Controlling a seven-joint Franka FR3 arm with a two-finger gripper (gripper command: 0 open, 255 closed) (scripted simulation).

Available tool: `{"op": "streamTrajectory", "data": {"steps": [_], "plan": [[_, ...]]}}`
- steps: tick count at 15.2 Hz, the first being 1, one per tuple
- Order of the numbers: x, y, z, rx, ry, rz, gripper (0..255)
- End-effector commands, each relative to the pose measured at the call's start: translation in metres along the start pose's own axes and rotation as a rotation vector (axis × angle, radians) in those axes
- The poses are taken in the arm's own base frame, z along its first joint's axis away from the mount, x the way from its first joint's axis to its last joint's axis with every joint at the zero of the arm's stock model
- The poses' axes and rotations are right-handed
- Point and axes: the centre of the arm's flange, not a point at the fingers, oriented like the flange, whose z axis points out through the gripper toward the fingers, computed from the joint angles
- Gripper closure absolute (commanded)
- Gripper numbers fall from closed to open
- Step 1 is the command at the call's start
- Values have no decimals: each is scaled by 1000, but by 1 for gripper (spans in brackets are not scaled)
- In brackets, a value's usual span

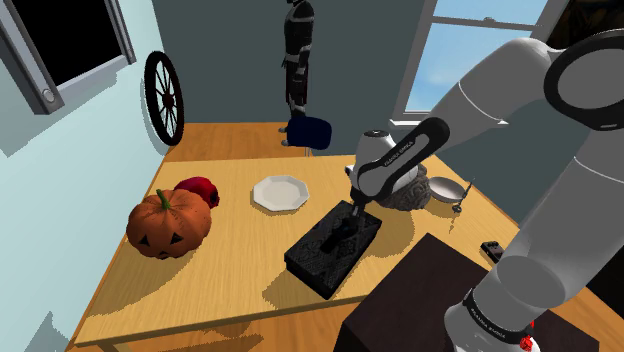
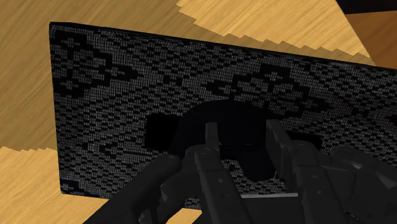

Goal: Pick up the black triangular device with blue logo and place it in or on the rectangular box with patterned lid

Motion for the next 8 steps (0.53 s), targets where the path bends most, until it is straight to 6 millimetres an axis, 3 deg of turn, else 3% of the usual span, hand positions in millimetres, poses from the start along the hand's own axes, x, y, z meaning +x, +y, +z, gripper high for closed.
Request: {"op": "streamTrajectory", "data": {"steps": [1, 4, 8], "plan": [[-1, 1, -11, 0, 0, 0, 255], [-4, -10, -36, 0, 0, 0, 255], [-4, -9, -15, 0, 0, 0, 255]]}}
